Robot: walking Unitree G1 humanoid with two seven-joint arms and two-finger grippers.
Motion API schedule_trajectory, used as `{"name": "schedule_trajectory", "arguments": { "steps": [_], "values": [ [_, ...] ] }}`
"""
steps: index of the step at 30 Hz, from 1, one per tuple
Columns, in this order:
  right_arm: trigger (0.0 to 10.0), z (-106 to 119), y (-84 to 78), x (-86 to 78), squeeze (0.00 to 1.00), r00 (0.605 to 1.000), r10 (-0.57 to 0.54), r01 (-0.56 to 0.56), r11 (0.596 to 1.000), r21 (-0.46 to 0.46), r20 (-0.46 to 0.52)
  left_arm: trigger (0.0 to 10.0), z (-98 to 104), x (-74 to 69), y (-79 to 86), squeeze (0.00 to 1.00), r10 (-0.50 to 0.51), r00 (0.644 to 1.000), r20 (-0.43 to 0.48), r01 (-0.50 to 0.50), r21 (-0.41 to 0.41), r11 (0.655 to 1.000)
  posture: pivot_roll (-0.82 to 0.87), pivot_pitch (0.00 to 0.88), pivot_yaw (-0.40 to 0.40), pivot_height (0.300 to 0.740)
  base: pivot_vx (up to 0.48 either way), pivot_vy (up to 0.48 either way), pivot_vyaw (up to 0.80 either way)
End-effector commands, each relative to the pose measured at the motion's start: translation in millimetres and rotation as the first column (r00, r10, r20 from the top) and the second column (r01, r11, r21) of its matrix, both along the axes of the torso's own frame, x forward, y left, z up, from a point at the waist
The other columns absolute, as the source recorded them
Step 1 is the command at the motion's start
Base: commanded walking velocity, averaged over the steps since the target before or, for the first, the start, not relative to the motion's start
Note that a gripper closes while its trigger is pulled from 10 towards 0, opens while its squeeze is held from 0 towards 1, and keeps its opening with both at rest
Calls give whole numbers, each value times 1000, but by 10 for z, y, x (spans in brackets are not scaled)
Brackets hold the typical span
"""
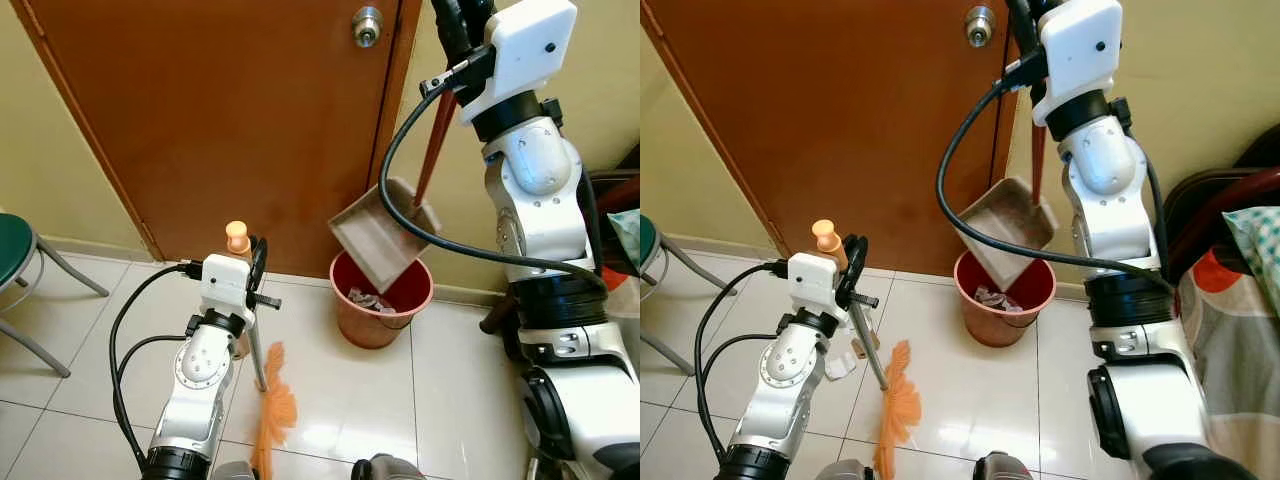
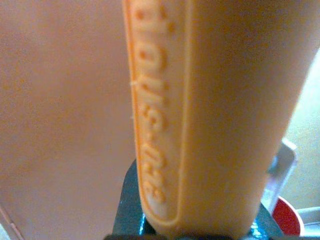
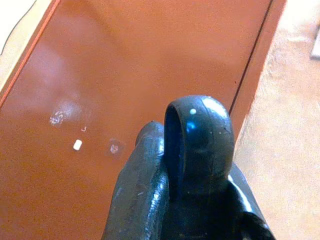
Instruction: Sweep floor
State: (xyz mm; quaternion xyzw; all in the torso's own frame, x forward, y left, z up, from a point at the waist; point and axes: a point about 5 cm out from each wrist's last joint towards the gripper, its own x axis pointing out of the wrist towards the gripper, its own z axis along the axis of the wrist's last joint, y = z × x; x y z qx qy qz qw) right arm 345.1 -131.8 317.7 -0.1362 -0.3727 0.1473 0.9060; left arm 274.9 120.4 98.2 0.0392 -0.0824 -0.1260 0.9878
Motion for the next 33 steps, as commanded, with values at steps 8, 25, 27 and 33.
{"name": "schedule_trajectory", "arguments": {
  "steps": [8,25,27,33],
  "values": [
    [10000,302,-18,-36,0,998,16,-27,982,187,60,10000,-32,7,-9,0,-1,1000,-16,1,-13,1000,-43,0,-17,740,0,0,0],
    [10000,-747,-2,152,0,903,67,184,832,524,-424,10000,-81,-105,124,0,21,999,-33,-21,14,1000,-24,0,-15,740,0,0,0],
    [10000,-885,-41,142,0,878,58,238,809,538,-475,10000,-82,-118,151,0,28,999,-33,-28,16,999,-8,1,-18,740,0,0,0],
    [10000,-1335,-229,5,0,807,-35,387,786,483,-590,10000,-20,-129,224,0,57,998,-15,-57,26,998,8,18,-25,740,0,0,0]
  ]
}}
